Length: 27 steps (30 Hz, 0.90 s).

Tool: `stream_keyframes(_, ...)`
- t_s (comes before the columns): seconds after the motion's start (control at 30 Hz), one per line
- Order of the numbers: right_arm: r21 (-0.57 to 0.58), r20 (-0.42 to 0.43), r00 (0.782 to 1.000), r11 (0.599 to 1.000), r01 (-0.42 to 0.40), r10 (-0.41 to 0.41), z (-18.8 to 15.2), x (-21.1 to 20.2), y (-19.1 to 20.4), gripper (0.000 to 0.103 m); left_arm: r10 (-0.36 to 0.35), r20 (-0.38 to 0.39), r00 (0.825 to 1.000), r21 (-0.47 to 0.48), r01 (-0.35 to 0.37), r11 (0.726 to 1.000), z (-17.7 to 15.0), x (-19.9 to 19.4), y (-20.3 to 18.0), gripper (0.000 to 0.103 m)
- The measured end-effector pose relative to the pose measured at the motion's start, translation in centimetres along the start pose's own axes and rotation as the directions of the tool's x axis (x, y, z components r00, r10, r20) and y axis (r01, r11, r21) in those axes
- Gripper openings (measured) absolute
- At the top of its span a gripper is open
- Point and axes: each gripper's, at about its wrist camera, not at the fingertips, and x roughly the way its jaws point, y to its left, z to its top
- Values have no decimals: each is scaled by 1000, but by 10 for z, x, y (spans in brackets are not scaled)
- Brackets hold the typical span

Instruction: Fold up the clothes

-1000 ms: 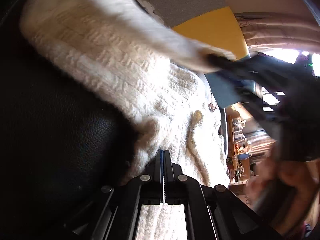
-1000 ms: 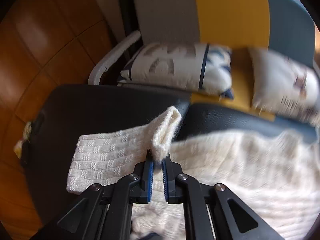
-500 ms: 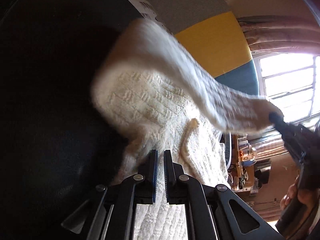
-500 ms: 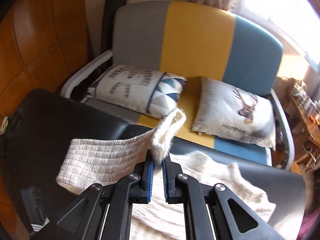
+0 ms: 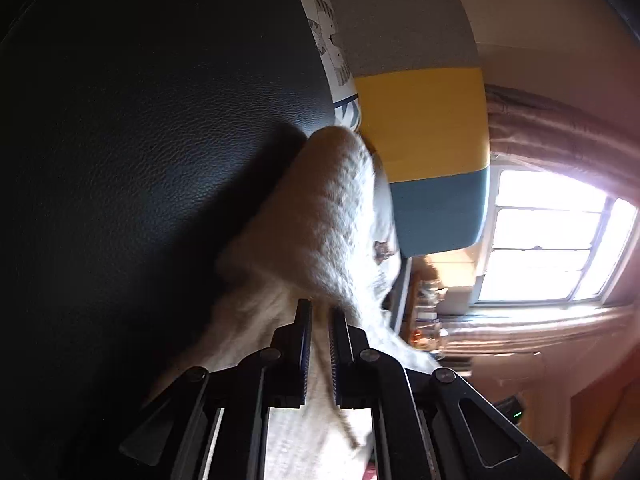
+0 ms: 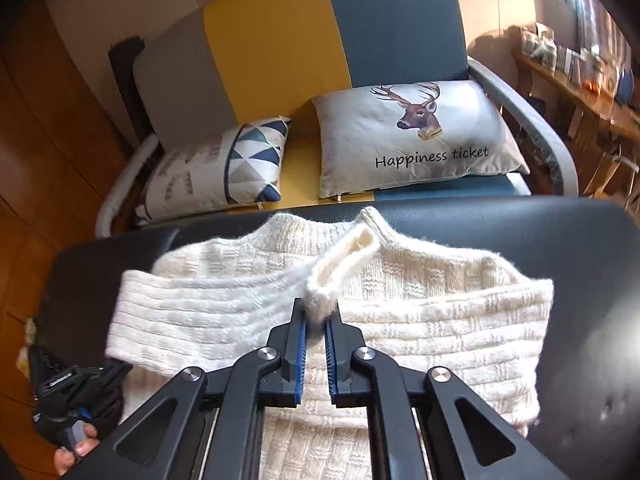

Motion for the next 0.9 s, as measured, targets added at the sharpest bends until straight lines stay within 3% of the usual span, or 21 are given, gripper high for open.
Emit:
stream_keyframes(0.03, 11, 12, 1000, 1000, -23, 23, 0, -6, -3, 7, 1, 8, 1000, -2, -1, 1000, 1, -1, -2, 7)
stream_keyframes(0.17, 36, 55, 997, 998, -56, 54, -2, -23, -18, 7, 140, 80, 987, 52, -144, 988, 7, -6, -9, 8)
stream_keyframes(0.27, 73, 33, 999, 996, -44, 42, -12, -16, -38, 7, 115, 77, 990, 53, -120, 991, 8, -10, -9, 12)
stream_keyframes(0.4, 135, -47, 998, 990, -34, 41, -42, 14, -64, 7, 107, 78, 991, 16, -109, 994, 9, -11, -10, 26)
stream_keyframes(0.53, 191, -91, 994, 981, -35, 53, -74, 34, -80, 7, 166, 148, 975, 94, -181, 979, 7, -5, -37, 27)
stream_keyframes(0.67, 225, -66, 996, 973, -45, 61, -82, 29, -93, 7, 272, 241, 932, 277, -334, 901, -9, -3, -60, 27)
stream_keyframes(0.83, 277, -42, 998, 960, -38, 51, -84, 18, -117, 7, 368, 181, 912, 422, -410, 809, -22, 7, -48, 27)
stream_keyframes(0.9, 323, -40, 996, 944, -65, 82, -90, 20, -129, 7, 397, 163, 903, 445, -427, 788, -28, 13, -39, 27)
